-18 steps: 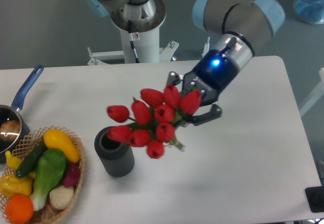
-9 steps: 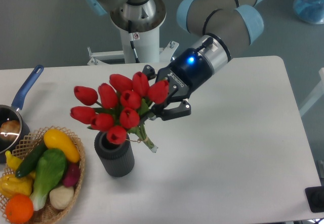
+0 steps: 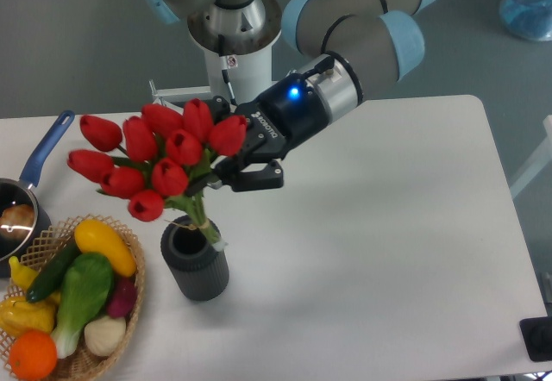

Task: Insert the flowers into the vase
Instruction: 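Swing the tulip stems upright above the vase opening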

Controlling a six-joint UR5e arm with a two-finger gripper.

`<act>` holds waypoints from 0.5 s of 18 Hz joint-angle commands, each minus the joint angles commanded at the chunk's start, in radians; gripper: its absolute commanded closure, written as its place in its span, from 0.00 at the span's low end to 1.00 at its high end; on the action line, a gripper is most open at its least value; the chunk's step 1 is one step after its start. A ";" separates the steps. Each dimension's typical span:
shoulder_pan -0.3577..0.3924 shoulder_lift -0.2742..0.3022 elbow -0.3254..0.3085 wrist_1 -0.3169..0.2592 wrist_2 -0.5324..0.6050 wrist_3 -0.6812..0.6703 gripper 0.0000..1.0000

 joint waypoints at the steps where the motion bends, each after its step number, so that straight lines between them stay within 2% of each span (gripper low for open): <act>1: -0.005 0.002 -0.003 0.000 -0.012 0.000 0.70; 9: -0.005 0.006 -0.055 0.000 -0.026 0.008 0.70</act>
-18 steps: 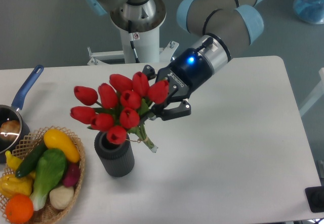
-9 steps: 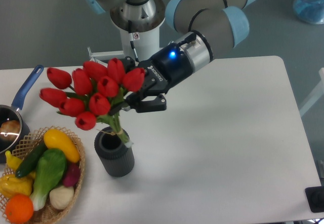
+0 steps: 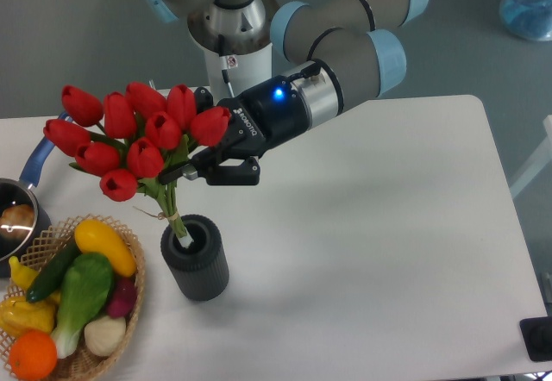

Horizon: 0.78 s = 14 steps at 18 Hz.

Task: Insert the flowers into the vase
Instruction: 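Swing the tulip stems upright above the vase opening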

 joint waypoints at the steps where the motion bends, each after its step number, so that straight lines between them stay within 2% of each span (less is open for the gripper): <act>1: -0.002 -0.002 -0.002 0.000 0.000 0.002 0.70; 14: 0.011 -0.009 -0.038 0.000 0.003 0.037 0.68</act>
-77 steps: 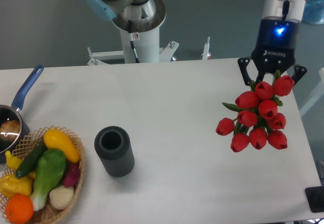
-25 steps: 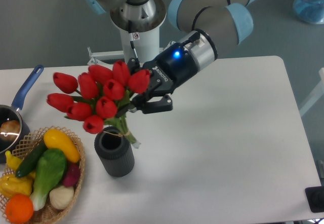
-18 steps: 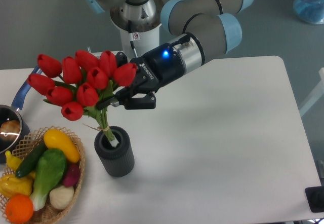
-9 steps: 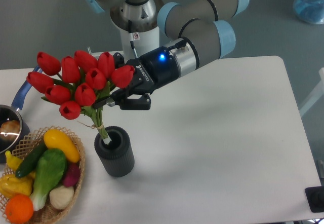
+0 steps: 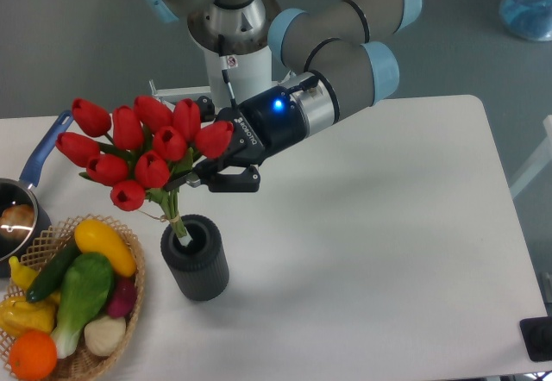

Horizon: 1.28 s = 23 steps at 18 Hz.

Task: Insert the flowers into the vase
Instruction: 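Swing the tulip stems upright above the vase opening, then lower the tulip stems down into the black vase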

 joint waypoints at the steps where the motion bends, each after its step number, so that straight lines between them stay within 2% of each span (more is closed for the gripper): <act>1: 0.002 0.000 0.000 0.000 0.000 0.000 0.68; 15: 0.000 -0.025 -0.043 0.000 0.006 0.014 0.66; 20: 0.006 -0.025 -0.087 0.000 0.003 0.087 0.66; 23: 0.003 -0.026 -0.090 0.000 0.002 0.100 0.66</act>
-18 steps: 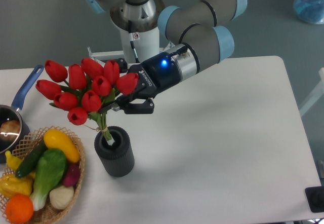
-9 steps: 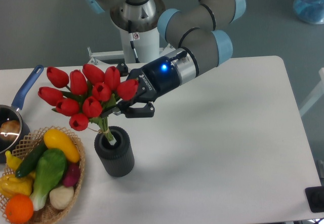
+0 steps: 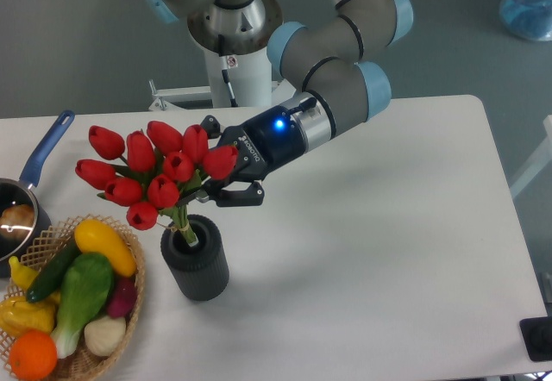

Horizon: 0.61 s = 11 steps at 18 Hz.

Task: Insert the flowers into the vase
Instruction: 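Lower the tulip stems down into the black vase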

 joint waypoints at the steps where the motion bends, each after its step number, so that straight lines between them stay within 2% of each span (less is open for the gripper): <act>1: 0.000 -0.005 0.000 0.000 0.000 0.002 0.66; 11: -0.003 -0.055 0.000 -0.002 0.014 0.067 0.65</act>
